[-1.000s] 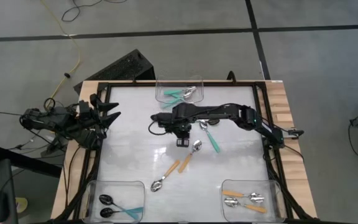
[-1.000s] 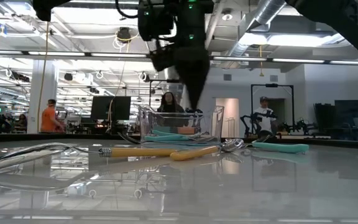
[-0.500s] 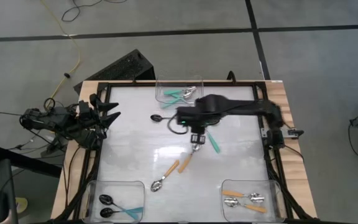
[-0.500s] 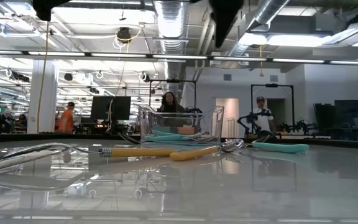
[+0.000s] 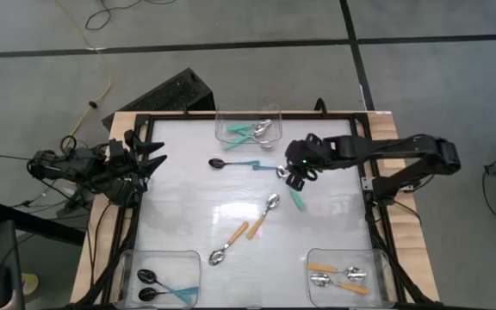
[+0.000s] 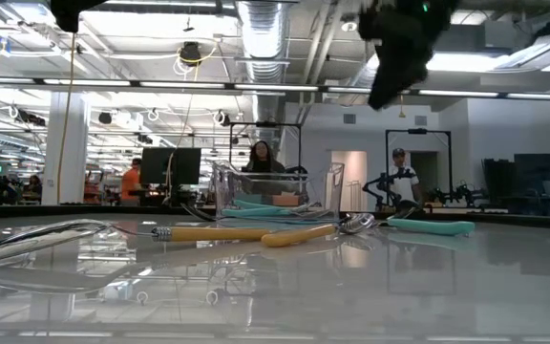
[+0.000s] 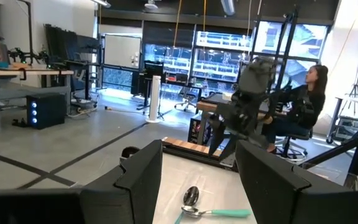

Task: Sort silverware by color (type)
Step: Put the blue spoon into the top transparent bin

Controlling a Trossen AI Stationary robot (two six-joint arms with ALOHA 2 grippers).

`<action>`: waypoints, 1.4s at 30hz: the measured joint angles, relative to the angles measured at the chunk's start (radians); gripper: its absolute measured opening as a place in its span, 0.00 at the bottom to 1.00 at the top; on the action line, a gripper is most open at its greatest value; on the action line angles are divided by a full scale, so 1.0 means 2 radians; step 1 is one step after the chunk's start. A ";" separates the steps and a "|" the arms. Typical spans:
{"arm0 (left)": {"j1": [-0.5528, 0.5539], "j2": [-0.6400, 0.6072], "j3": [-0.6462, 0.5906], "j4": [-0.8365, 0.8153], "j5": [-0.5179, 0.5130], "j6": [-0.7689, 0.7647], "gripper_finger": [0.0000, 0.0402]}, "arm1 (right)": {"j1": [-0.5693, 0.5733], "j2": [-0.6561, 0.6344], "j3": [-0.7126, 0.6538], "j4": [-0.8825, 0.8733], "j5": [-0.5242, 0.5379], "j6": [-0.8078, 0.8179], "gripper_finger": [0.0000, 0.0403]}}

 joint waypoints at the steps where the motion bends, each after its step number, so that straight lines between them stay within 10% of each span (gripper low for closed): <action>1: 0.000 0.000 0.000 0.000 0.000 0.000 0.47 | -0.002 -0.006 -0.019 0.008 0.000 0.024 0.41; 17: 0.000 0.000 0.000 -0.004 -0.002 0.004 0.47 | 0.035 0.105 -0.095 0.052 0.005 0.253 0.41; 42: 0.000 0.000 0.000 -0.003 -0.006 0.000 0.47 | 0.013 0.208 -0.063 0.063 -0.028 0.211 0.62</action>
